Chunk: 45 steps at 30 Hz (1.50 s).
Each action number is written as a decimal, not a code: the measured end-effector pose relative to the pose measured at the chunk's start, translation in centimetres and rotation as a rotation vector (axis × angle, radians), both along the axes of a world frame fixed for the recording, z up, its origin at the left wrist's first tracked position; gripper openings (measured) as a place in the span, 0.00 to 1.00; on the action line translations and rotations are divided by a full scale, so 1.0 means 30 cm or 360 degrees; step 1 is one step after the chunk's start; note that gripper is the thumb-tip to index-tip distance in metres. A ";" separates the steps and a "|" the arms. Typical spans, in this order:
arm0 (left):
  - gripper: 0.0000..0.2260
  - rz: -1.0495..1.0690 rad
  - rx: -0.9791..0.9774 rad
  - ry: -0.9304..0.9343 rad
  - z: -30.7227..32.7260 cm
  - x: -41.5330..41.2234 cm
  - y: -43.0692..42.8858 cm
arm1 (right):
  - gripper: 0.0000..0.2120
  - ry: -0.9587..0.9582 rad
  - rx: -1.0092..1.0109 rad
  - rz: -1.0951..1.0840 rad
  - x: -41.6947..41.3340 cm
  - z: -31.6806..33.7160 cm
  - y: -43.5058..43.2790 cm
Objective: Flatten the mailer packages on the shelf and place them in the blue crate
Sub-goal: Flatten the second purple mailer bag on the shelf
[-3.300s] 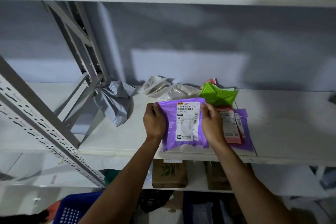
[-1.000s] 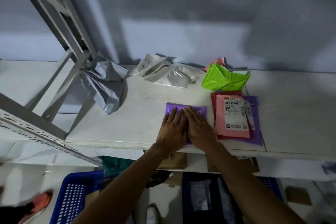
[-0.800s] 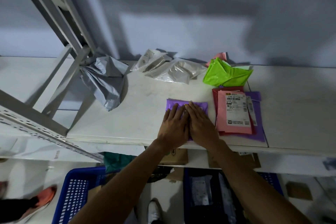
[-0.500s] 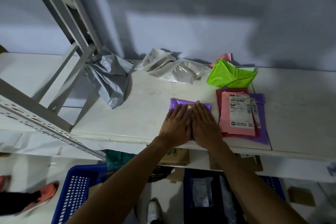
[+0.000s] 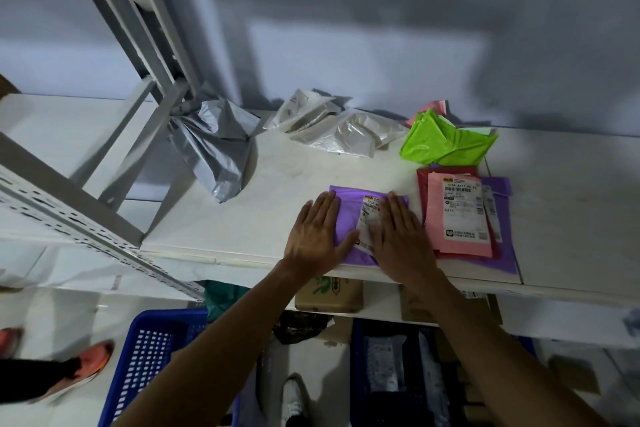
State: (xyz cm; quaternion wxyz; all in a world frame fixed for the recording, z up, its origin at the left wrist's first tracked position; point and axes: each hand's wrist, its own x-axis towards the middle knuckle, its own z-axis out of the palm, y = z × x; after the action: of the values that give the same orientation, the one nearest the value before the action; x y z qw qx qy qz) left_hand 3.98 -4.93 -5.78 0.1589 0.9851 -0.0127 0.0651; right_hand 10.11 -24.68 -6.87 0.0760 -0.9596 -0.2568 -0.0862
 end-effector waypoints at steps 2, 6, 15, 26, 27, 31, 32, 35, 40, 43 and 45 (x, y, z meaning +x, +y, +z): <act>0.39 0.0019 0.0031 -0.0031 -0.007 -0.007 0.003 | 0.29 -0.0009 -0.0018 -0.0003 0.001 -0.001 -0.009; 0.38 0.0046 0.0109 -0.0027 -0.014 -0.008 0.005 | 0.31 -0.0016 -0.0087 0.0002 -0.008 0.009 -0.052; 0.39 0.0035 0.0072 0.0058 -0.001 -0.009 0.004 | 0.32 -0.0066 -0.0094 0.0015 -0.017 0.028 -0.080; 0.27 -0.0281 0.0161 -0.0168 -0.003 -0.065 -0.147 | 0.24 -0.0176 0.0207 0.0253 -0.095 -0.011 0.036; 0.27 -0.0280 0.0170 -0.0175 -0.008 -0.061 -0.144 | 0.24 -0.0167 0.0169 0.0251 -0.092 -0.024 0.029; 0.26 -0.0245 0.0100 -0.0207 -0.018 -0.063 -0.149 | 0.26 -0.0067 -0.0022 0.0292 -0.080 -0.055 0.016; 0.26 -0.0244 0.0092 -0.0202 -0.021 -0.061 -0.150 | 0.27 -0.0054 -0.0044 0.0297 -0.078 -0.059 0.013; 0.27 -0.0261 0.0058 -0.0172 -0.015 -0.050 -0.151 | 0.29 -0.0021 -0.0089 0.0330 -0.069 -0.042 0.004; 0.26 -0.0209 0.0076 -0.0123 0.036 -0.040 -0.150 | 0.30 0.0099 -0.0206 0.0406 -0.035 -0.016 -0.006; 0.23 -0.0158 0.0024 -0.0178 0.080 -0.020 -0.143 | 0.28 0.0092 -0.0175 0.0352 -0.020 -0.008 -0.005; 0.24 -0.0124 -0.0068 -0.0136 0.110 0.004 -0.140 | 0.28 0.0080 -0.0038 0.0207 -0.020 0.009 0.008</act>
State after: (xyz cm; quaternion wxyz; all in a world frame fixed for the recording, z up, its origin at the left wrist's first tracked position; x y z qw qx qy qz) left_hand 4.10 -9.12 -2.47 0.1815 0.9765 -0.0565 0.1012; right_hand 9.50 -24.44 -6.61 0.0763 -0.9437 -0.3175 -0.0540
